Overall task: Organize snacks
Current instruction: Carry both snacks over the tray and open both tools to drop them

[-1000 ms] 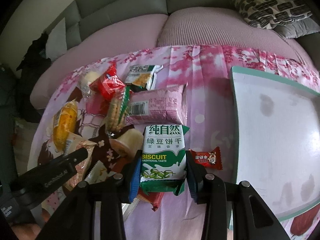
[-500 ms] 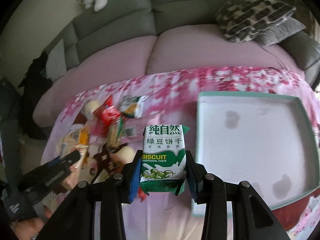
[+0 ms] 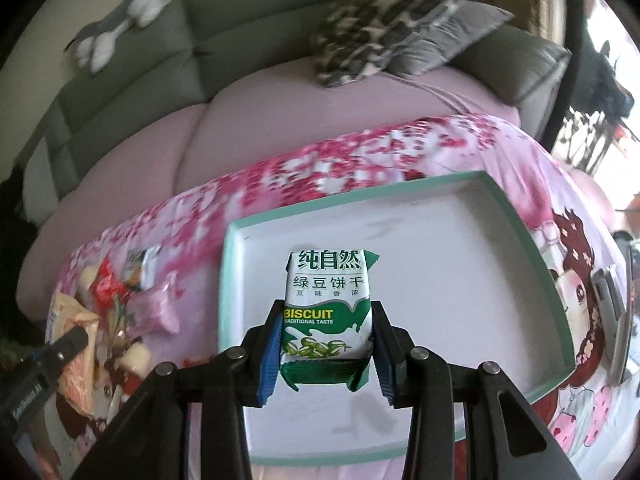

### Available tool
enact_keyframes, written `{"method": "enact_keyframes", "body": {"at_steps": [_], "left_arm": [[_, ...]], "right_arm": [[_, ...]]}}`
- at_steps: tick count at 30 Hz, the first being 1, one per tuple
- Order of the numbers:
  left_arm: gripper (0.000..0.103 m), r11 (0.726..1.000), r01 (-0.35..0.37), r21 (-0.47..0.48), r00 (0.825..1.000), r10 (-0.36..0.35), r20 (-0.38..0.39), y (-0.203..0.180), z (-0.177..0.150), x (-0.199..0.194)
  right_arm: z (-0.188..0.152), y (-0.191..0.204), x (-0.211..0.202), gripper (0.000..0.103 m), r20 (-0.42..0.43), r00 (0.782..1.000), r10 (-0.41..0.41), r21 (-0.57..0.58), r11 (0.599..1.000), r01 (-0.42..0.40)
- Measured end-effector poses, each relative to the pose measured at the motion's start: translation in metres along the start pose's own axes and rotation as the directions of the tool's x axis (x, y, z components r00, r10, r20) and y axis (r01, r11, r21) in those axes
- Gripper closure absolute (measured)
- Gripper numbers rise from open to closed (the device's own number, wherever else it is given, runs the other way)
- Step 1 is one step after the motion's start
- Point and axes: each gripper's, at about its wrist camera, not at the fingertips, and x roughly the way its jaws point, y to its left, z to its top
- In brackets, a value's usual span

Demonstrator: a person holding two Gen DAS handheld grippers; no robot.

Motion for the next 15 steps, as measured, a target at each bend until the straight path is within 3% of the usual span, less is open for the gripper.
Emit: {"method": "enact_keyframes", "body": {"at_steps": [6, 15], "left_arm": [[0.063, 0.988, 0.139, 0.072, 0.99, -0.136, -0.038, -0.062, 0.022, 0.021], [0.063, 0.96, 0.25, 0.123, 0.965, -0.237, -0.109, -0.14, 0.048, 0.062]], "right_arm": [[0.013, -0.025, 0.012, 0.061, 0.07, 0.997, -0.019, 0.041, 0.999, 0.016], [0.018, -0.061, 0.029, 0.061, 0.076, 0.989, -0.124, 0.09, 0.989, 0.117]]}}
